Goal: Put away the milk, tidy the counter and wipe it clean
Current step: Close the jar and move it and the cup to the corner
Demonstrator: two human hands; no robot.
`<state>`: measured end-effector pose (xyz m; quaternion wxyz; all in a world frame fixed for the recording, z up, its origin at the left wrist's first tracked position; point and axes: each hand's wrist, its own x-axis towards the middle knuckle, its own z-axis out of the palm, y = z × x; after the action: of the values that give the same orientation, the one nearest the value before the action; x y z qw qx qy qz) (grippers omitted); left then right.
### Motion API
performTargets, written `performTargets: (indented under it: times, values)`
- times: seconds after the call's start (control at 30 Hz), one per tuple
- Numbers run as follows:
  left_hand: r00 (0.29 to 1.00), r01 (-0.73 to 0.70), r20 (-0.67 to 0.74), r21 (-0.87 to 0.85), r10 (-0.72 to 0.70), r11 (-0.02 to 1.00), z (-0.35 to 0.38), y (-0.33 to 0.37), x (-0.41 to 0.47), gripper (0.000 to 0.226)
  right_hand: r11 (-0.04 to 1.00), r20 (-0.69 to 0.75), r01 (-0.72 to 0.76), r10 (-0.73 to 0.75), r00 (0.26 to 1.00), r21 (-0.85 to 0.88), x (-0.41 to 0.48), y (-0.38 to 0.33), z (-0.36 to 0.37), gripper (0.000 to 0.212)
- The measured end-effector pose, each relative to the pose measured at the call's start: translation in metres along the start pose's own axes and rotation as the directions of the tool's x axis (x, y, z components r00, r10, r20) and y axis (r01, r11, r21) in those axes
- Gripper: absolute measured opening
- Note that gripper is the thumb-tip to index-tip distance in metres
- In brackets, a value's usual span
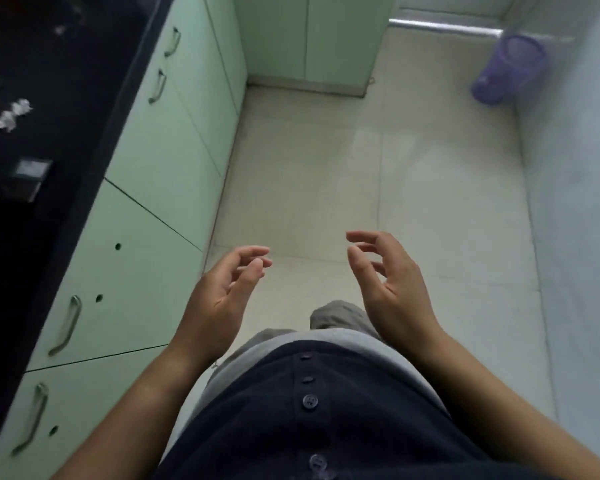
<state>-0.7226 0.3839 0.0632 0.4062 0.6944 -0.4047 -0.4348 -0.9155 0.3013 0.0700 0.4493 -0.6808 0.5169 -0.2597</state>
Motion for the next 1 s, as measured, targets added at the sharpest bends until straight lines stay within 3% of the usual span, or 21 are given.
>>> performTargets:
  times: [0.1, 0.23, 0.5, 0.63, 0.87, 1.0]
  values:
    - [0.994, 0.042, -0.098, -0.051, -0.047, 0.998, -0.02, -0.002, 0.034, 0.047, 1.0, 0.08, 0.012, -0.012, 0.997, -0.001, 0.057, -0.011, 0.017, 0.033]
    - [0.982, 0.076, -0.164, -0.084, -0.089, 0.994, -0.043, 0.001, 0.102, 0.045, 0.998, 0.143, 0.062, -0.059, 0.988, -0.019, 0.144, -0.02, 0.034, 0.045]
    - [0.95, 0.079, -0.291, -0.13, -0.115, 0.988, -0.095, 0.052, 0.271, 0.031, 0.984, 0.245, 0.177, -0.163, 0.956, -0.035, 0.348, -0.068, 0.052, 0.044]
    - [0.932, 0.083, -0.342, -0.117, -0.119, 0.99, -0.127, 0.063, 0.328, 0.039, 0.979, 0.304, 0.203, -0.185, 0.934, -0.029, 0.418, -0.087, 0.077, 0.044]
    - [0.878, 0.119, -0.442, -0.162, -0.181, 0.979, -0.207, 0.051, 0.41, 0.041, 0.96, 0.41, 0.276, -0.234, 0.882, -0.046, 0.525, -0.134, 0.146, 0.044]
    - [0.849, 0.1, -0.498, -0.175, -0.176, 0.979, -0.271, 0.045, 0.465, 0.027, 0.937, 0.427, 0.347, -0.299, 0.854, -0.039, 0.589, -0.18, 0.207, 0.034]
